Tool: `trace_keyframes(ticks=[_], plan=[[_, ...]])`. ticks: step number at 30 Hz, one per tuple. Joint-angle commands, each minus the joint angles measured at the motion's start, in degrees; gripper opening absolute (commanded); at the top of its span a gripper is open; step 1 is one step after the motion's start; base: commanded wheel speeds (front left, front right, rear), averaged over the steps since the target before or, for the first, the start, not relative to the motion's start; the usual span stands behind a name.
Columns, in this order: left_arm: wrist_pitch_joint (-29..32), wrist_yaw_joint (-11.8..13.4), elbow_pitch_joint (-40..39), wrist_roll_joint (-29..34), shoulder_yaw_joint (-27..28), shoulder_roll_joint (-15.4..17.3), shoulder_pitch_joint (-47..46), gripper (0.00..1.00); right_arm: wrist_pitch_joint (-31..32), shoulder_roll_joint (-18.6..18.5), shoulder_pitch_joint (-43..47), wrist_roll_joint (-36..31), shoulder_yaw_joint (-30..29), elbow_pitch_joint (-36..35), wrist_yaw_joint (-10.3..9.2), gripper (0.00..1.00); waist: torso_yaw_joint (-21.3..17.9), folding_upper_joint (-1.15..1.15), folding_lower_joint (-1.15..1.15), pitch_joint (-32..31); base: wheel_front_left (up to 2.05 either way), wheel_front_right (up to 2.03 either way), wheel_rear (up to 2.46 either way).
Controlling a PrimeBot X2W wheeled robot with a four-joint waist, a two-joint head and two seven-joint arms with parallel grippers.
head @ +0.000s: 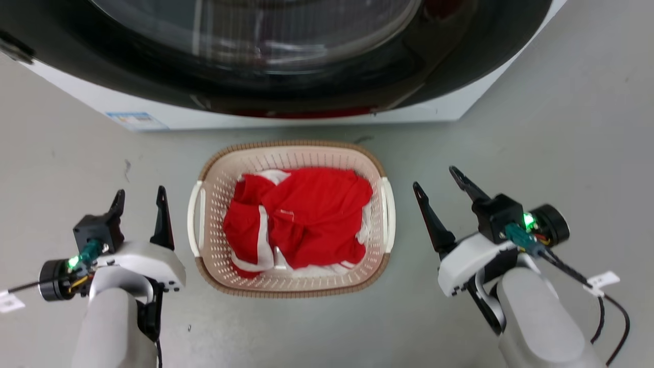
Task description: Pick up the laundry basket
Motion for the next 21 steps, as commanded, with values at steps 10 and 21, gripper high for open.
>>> trace_keyframes(ticks=[10, 21], plan=[[-0.2, -0.5, 8.4, 0.6, -0.5, 2.1, -7.8, 1.00, -0.1, -0.1, -9.4, 0.3, 3.9, 9.8, -0.04, 1.00, -0.5, 0.00, -0.01, 9.9, 0.00, 0.00, 0.00], [-0.2, -0.9, 13.4, 0.7, -1.6, 2.9, -14.5, 1.00, -0.1, -0.1, -15.8, 1.0, 7.5, 16.2, -0.04, 1.00, -0.3, 0.00, -0.01, 16.6, 0.00, 0.00, 0.00]])
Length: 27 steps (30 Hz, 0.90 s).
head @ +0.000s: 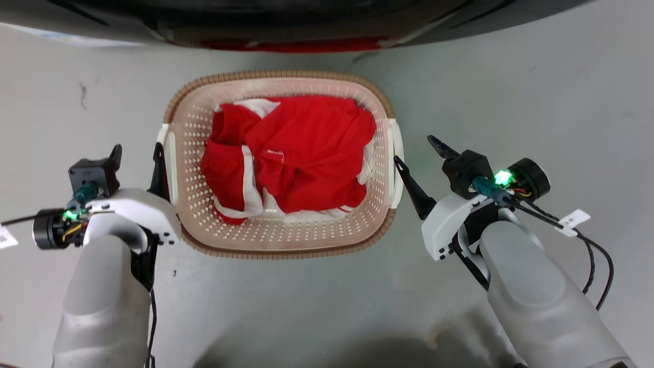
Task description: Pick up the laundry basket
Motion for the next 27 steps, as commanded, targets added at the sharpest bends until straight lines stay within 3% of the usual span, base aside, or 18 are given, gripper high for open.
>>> trace_keyframes(ticks=[1, 25, 26, 27], plan=[[-0.2, -0.1, 0.4, 0.2, -0.2, 0.2, -1.3, 1.00, -0.1, -0.1, -1.3, 0.1, 0.3, 0.6, -0.04, 1.00, 0.2, 0.00, -0.01, 1.4, 0.00, 0.00, 0.00], [-0.2, 0.0, 7.3, 0.3, -3.2, -1.0, -9.2, 1.00, -0.1, -0.1, -8.8, 5.9, 5.2, 8.9, -0.05, 1.00, 1.4, 0.00, -0.01, 9.8, 0.00, 0.00, 0.00], [-0.2, -0.1, 7.5, 0.4, -3.4, -1.1, -9.4, 1.00, -0.1, -0.1, -8.9, 5.9, 5.3, 9.0, -0.05, 0.96, 1.4, 0.00, -0.01, 9.9, 0.00, 0.00, 0.00], [-0.2, -0.1, 7.6, 0.5, -3.5, -1.1, -9.5, 0.46, -0.1, -0.1, -9.1, 5.8, 5.5, 9.0, -0.05, 0.41, 1.4, 0.00, -0.01, 10.0, 0.00, 0.00, 0.00]])
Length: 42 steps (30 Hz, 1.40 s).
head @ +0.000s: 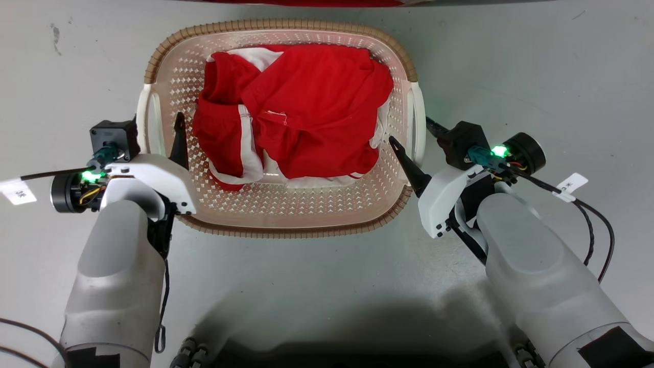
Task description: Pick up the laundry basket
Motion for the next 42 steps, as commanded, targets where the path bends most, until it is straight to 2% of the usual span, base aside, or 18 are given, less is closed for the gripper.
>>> trace_keyframes(ticks=[1, 9, 16, 17, 30, 42], plan=[[-0.2, 0.0, 0.2, -0.1, -0.2, -0.3, -0.8, 0.00, -0.1, -0.1, -0.8, -0.2, 0.3, 0.4, -0.07, 0.00, 0.0, 0.00, 0.00, 0.1, 0.00, 0.00, 0.00], [-0.1, -0.3, 1.7, -0.6, -1.8, -1.1, -1.3, 0.00, 0.1, -0.2, -1.1, 0.1, 1.4, 1.9, 0.05, 0.00, 0.4, 0.00, 0.00, -0.2, 0.00, 0.00, 0.00], [-0.2, -0.4, 3.3, -1.5, -3.4, -1.7, 0.4, 0.00, -0.2, 0.0, 0.4, 0.3, 2.0, 3.5, 0.11, 0.00, 0.9, 0.00, 0.00, -3.7, 0.00, 0.00, 0.00], [-0.2, -0.4, 4.4, -2.0, -4.5, -2.2, 1.4, 0.00, -0.2, 0.0, 1.4, 0.7, 2.2, 5.0, 0.10, 0.00, 0.9, 0.00, 0.00, -6.3, 0.00, 0.00, 0.00], [-0.2, -0.5, 9.8, -7.5, -12.2, -3.6, 7.7, 0.00, 0.0, 0.0, 6.6, 7.0, 6.5, 12.6, 0.08, 0.00, -0.8, 0.00, 0.00, -20.9, 0.00, 0.00, 0.00], [1.0, -0.6, 16.5, -14.9, -22.4, -4.6, 12.3, 0.00, 5.3, 0.0, 12.4, 14.1, 11.8, 15.5, 0.06, 0.00, -2.1, 0.00, 0.00, -34.8, 0.00, 0.00, 0.00]])
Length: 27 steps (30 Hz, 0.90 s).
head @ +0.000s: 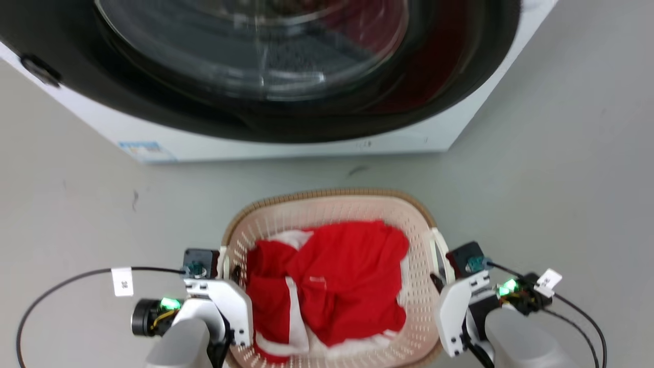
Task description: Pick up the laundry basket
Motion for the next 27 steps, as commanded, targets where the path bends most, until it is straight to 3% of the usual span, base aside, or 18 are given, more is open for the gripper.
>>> trace_keyframes(ticks=[1, 13, 27], plan=[[0.6, -0.5, 0.4, -0.5, -1.8, -0.2, 1.5, 0.00, 0.4, 0.2, 0.8, 0.5, 0.8, 0.2, 0.19, 0.00, -0.8, 0.00, 0.00, -5.1, 0.00, 0.00, 0.00], [6.6, -0.6, -0.2, -9.0, -10.4, 0.6, 4.8, 0.00, 5.0, 0.2, 4.1, 3.8, 3.4, 1.8, 0.17, 0.00, -1.4, 0.00, 0.00, -15.5, 0.00, 0.00, 0.00], [12.6, -0.6, -1.2, -16.6, -17.6, 1.9, 8.3, 0.00, 7.4, -0.1, 7.4, 5.6, 4.1, 2.4, 0.10, 0.00, 0.1, 0.00, 0.00, -22.4, 0.00, 0.00, 0.00]])
